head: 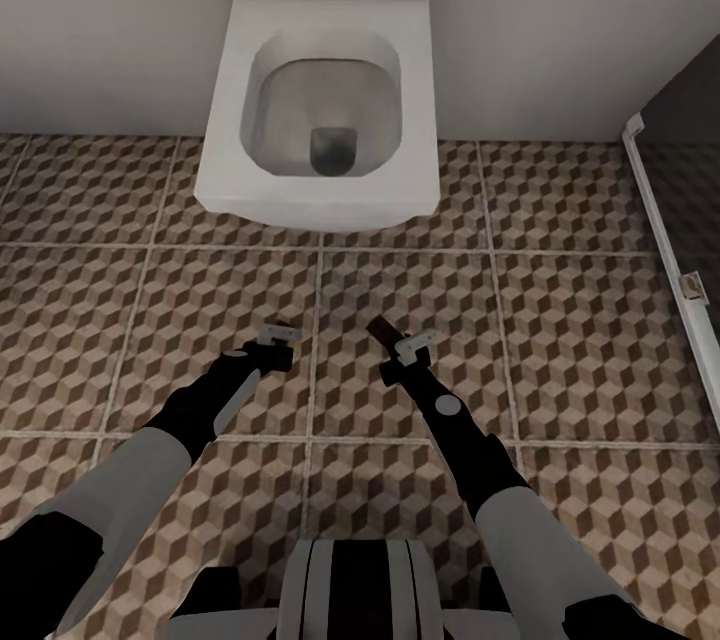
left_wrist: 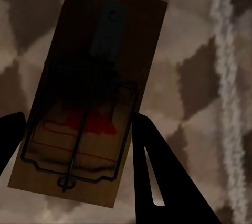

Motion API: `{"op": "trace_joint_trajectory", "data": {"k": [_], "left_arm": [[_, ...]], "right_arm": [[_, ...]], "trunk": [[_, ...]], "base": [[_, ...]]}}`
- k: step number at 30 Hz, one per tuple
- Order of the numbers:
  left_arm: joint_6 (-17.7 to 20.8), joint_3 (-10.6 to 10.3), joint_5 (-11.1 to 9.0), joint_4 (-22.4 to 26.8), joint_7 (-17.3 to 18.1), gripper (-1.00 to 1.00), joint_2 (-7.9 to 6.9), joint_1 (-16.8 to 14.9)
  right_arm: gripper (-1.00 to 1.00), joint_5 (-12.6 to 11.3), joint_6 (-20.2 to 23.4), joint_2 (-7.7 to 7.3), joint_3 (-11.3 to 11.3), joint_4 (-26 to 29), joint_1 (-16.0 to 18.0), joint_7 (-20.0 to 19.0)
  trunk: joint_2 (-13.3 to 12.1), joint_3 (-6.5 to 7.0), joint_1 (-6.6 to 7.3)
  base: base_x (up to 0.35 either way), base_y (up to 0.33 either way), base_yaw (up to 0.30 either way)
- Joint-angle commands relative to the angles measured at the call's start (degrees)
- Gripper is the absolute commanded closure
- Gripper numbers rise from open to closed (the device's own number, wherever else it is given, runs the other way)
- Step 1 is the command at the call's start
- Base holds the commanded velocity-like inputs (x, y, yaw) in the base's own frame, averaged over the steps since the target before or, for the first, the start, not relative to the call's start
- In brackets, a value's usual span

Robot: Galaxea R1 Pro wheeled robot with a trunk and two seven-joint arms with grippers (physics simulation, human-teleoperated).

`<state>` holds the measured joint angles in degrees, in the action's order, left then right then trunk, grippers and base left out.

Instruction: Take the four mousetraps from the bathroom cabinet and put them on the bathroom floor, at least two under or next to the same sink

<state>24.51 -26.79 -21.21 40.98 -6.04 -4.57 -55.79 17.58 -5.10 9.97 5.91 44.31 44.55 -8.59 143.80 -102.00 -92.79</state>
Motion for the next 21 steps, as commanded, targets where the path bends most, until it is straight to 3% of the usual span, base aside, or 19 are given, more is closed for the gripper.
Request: {"op": "trace_joint_trajectory", "data": {"k": [1,7,14,21], "left_arm": [[0.2,-0.4,-0.6,0.1,-0.4,1.0,-0.09,0.0],[0.2,-0.4,-0.6,0.1,-0.4,1.0,-0.09,0.0],[0.2,-0.4,-0.6,0.1,-0.4,1.0,-0.08,0.0],[0.2,-0.4,-0.6,0.1,-0.4,1.0,-0.06,0.0]], "right_arm": [[1.0,0.5,-0.2,0.03,-0.1,0.0,0.0,0.0],[1.0,0.6,-1.5,0.03,-0.1,-1.1,0.0,0.3],[1.0,0.7,-2.6,0.03,-0.2,-6.9,0.1,2.1],[1.0,0.7,-2.7,0.03,-0.3,-8.0,0.1,2.7]], "trunk": [[0.0,-0.07,0.01],[0.0,-0.14,0.01],[0.0,-0.14,0.01],[0.0,-0.14,0.01]], "base": [[0.0,0.0,0.0],[0.0,0.0,0.0],[0.0,0.0,0.0],[0.0,0.0,0.0]]}}
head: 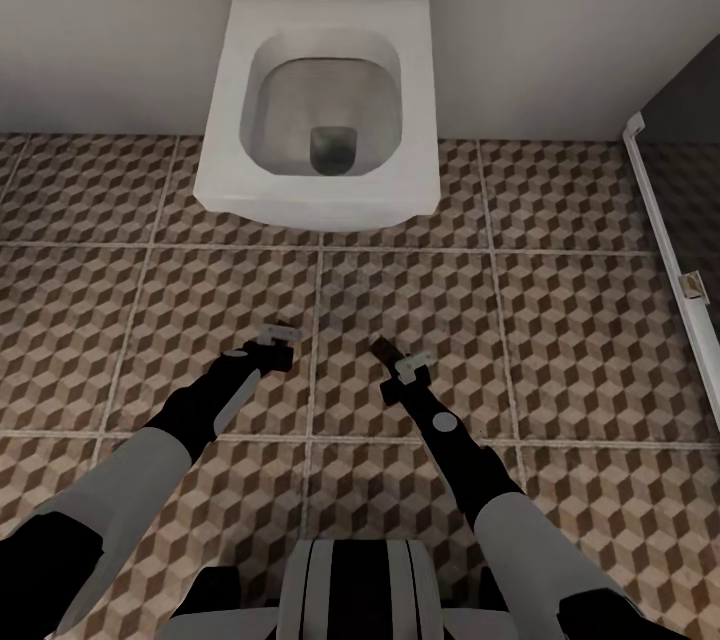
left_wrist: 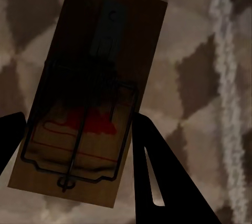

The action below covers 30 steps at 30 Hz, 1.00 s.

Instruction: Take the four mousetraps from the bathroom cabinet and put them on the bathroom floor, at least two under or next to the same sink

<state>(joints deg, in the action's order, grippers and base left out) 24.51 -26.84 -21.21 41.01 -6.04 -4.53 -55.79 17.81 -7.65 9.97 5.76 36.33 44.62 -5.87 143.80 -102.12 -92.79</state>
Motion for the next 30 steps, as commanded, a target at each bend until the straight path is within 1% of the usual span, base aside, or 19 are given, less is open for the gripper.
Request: {"op": "trace_joint_trajectory", "data": {"k": [1,18,30], "left_arm": [[0.2,-0.4,-0.6,0.1,-0.4,1.0,-0.08,0.0],[0.2,-0.5,-0.6,-0.1,-0.4,1.0,-0.12,0.0],[0.2,-0.5,-0.6,-0.8,-0.4,1.0,-0.05,0.0]], "right_arm": [[1.0,0.5,-0.1,0.03,-0.1,-0.1,0.0,0.0],[1.0,0.5,-0.1,0.03,-0.1,-0.4,0.0,0.4],[1.0,0.6,-0.1,0.03,-0.1,-0.3,0.0,0.4]], "trunk": [[0.0,-0.03,0.01],[0.0,-0.03,0.01],[0.0,-0.03,0.01]], "base": [[0.0,0.0,0.0],[0.007,0.005,0.0],[0.123,0.08,0.0]]}}
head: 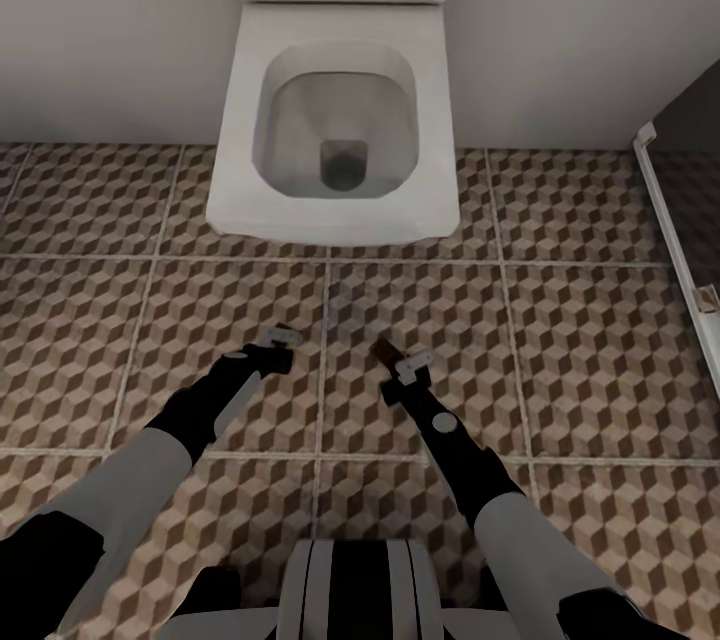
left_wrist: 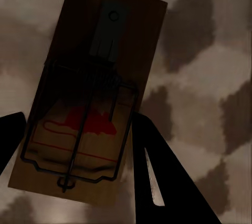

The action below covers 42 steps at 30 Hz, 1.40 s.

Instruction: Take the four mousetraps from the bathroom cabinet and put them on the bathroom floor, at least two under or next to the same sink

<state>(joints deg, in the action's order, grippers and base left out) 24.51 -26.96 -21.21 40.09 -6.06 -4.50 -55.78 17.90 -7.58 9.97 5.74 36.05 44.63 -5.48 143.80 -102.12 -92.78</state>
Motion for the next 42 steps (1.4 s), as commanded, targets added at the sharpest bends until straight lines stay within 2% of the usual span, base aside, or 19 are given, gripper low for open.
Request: {"op": "trace_joint_trajectory", "data": {"k": [1,6,10,13,42], "left_arm": [[0.2,-0.4,-0.6,-0.1,-0.4,1.0,-0.08,0.0],[0.2,-0.6,-0.6,-0.7,-0.4,1.0,0.0,0.0],[0.2,-2.7,-0.6,-1.0,-0.5,1.0,0.01,0.0],[0.2,-3.4,-0.6,-1.2,-0.6,1.0,0.03,0.0],[0.2,-3.6,-0.6,-2.0,-0.6,1.0,0.01,0.0]], "right_arm": [[1.0,0.5,-0.2,0.03,-0.1,0.0,0.0,0.0],[1.0,0.5,-0.2,0.03,-0.1,0.0,0.0,0.0],[1.0,0.5,-0.2,0.03,-0.1,0.0,0.0,0.0],[1.0,0.6,-0.2,0.03,-0.1,0.1,0.0,0.0],[1.0,0.6,-0.2,0.03,-0.1,0.1,0.0,0.0]], "trunk": [[0.0,-0.03,-0.01],[0.0,-0.03,-0.01],[0.0,-0.03,-0.01],[0.0,-0.03,-0.01],[0.0,-0.03,-0.01]], "base": [[0.151,0.01,0.0],[0.223,0.003,0.0],[0.259,0.0,0.0],[0.153,0.0,0.0],[0.038,0.017,0.0]]}}
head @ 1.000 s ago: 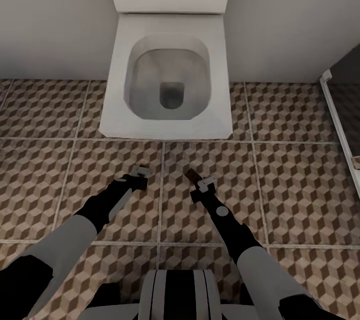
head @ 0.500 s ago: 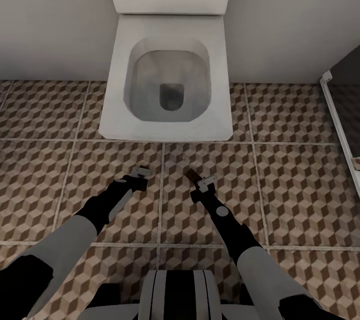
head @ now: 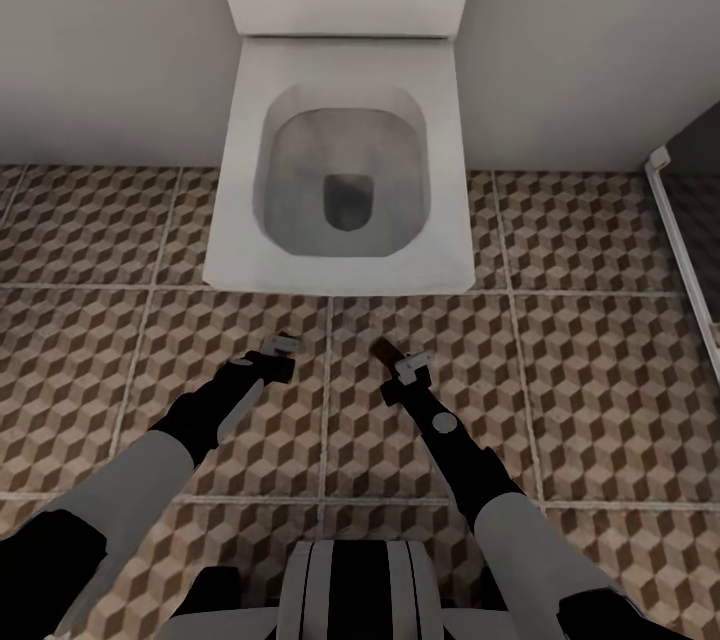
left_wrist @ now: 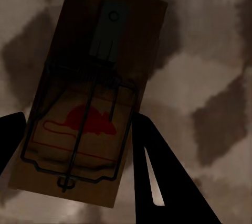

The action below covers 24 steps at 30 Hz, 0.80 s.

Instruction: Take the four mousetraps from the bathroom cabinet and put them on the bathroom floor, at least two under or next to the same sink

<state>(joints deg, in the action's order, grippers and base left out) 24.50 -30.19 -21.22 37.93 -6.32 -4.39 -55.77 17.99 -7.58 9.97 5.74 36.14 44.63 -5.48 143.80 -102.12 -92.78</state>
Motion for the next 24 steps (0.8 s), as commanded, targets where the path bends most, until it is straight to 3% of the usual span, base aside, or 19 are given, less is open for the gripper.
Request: {"op": "trace_joint_trajectory", "data": {"k": [1,7,24], "left_arm": [[0.2,-0.4,-0.6,0.1,-0.4,1.0,-0.09,0.0],[0.2,-0.4,-0.6,0.1,-0.4,1.0,-0.09,0.0],[0.2,-0.4,-0.6,-0.3,-0.4,1.0,-0.09,0.0]], "right_arm": [[1.0,0.5,-0.2,0.03,-0.1,0.0,0.0,0.0],[1.0,0.5,-0.2,0.03,-0.1,0.0,0.0,0.0],[1.0,0.5,-0.2,0.03,-0.1,0.0,0.0,0.0]], "trunk": [[0.0,-0.03,-0.01],[0.0,-0.03,-0.01],[0.0,-0.03,-0.01]], "base": [[0.151,0.001,0.0],[0.133,0.0,0.0],[0.004,0.0,0.0]]}}
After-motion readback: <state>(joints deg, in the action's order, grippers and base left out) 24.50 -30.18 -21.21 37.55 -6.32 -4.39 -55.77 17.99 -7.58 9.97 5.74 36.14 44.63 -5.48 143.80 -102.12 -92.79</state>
